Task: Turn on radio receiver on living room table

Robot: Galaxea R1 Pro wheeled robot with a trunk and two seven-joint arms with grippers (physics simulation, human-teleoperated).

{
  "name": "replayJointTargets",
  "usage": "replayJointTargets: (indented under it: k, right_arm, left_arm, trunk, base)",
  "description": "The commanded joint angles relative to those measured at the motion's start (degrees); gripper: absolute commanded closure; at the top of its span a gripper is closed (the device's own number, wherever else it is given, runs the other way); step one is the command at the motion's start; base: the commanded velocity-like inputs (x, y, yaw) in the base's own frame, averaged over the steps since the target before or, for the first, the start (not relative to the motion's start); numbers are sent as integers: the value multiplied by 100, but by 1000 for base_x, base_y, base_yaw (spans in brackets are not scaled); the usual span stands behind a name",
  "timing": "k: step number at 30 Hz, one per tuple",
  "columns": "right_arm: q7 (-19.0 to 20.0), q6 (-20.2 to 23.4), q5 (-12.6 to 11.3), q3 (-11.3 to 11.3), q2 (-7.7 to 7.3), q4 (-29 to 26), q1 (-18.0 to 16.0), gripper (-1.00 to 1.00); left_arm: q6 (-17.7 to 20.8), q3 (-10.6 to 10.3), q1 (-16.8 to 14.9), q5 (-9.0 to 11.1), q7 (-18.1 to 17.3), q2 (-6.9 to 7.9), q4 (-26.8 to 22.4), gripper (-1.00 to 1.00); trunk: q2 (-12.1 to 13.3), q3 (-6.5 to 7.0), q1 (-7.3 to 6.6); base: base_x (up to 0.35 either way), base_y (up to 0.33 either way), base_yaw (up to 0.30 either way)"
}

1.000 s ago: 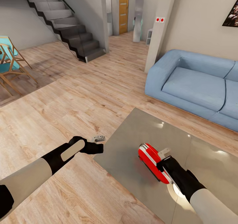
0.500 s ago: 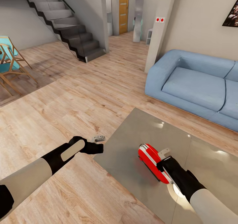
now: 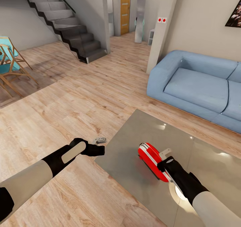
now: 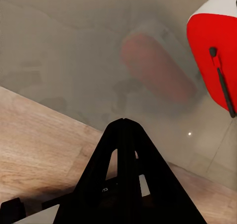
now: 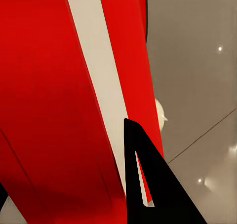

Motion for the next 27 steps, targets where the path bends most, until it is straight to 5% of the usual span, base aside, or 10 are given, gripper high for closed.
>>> replayJointTargets:
  k: [1,27]
  right_arm:
    - [0,-6,18,-1,0,0,-1,100]
    - [66,-276,19,25,1,309,-1,100]
  left_arm:
    - [0,0,0,0,0,0,0,100]
    - [0,0,0,0,-2,-1,0,100]
  trunk:
    - [0,0,0]
    - [0,0,0]
  base:
    - [0,0,0]
    - [0,0,0]
